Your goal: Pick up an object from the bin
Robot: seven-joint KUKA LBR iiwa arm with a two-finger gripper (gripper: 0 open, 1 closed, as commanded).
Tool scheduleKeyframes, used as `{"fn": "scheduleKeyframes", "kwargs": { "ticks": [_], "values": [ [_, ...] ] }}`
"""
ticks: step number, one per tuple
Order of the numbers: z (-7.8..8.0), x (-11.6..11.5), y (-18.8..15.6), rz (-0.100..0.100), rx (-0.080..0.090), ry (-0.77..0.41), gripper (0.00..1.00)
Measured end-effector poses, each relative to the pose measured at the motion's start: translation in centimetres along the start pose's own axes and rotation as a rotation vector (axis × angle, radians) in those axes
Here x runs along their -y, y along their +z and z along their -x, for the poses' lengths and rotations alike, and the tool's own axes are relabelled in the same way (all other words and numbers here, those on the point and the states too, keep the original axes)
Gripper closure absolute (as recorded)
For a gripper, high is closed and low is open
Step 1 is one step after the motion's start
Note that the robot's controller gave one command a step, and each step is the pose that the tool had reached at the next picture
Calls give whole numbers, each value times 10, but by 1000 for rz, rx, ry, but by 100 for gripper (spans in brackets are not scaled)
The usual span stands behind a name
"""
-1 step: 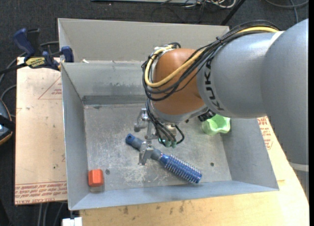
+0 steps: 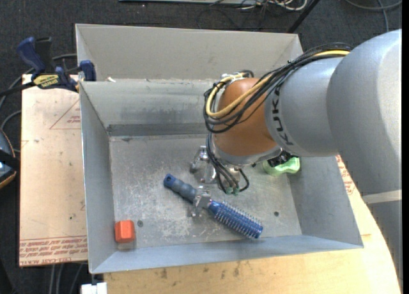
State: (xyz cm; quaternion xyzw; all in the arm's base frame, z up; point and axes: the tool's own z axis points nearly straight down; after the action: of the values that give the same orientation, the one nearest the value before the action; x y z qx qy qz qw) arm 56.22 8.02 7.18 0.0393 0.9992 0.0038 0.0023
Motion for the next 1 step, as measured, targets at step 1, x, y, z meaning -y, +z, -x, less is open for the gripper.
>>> {"fn": "scheduleKeyframes", "kwargs": {
  "ticks": [1],
  "values": [
    [2, -1, -5, -1, 7, -5, 100]
  ]
}}
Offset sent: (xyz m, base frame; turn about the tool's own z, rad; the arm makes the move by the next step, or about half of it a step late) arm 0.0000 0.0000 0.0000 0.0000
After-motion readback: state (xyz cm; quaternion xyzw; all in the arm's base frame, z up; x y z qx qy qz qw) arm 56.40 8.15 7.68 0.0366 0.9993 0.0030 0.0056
